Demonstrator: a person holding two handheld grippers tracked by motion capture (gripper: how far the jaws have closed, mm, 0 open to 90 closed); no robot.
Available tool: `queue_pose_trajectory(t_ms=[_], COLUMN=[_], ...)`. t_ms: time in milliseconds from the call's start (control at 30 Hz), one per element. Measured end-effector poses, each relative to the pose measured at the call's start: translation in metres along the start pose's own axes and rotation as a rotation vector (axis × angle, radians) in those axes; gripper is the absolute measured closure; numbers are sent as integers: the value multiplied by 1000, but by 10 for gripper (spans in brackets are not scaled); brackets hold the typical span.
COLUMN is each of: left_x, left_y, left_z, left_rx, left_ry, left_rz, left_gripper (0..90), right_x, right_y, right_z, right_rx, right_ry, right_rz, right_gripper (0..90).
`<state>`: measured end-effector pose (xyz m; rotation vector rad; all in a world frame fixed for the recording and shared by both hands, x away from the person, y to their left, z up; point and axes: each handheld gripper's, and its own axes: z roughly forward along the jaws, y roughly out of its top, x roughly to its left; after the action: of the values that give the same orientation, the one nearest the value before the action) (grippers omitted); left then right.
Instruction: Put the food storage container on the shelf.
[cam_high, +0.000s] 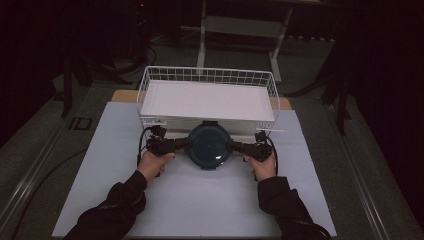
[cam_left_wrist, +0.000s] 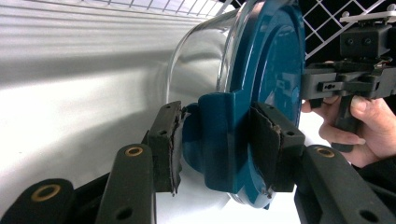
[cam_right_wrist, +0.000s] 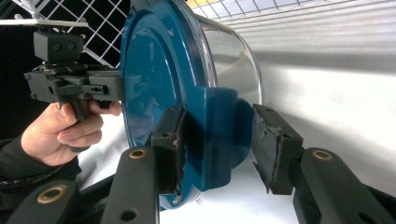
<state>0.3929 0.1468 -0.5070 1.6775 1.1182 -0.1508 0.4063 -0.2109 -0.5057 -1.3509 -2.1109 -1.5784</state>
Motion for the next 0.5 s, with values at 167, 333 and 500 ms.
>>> queue_pose_trajectory(t_ms=[167, 333, 500], left_x=[-1, 5, 4], left_y=[-2, -6, -2], left_z=[1, 4, 5], left_rx=[-27, -53, -68], left_ry=[11, 13, 50], left_rz=[1, -5, 24], left_gripper=[548, 521, 506], right_x=[-1, 9, 8], right_y=[-1, -1, -1], right_z=[0, 1, 3], right_rx=[-10, -48, -80], right_ry=[-15, -106, -131], right_rz=[-22, -108, -102], right_gripper=[545, 564, 522])
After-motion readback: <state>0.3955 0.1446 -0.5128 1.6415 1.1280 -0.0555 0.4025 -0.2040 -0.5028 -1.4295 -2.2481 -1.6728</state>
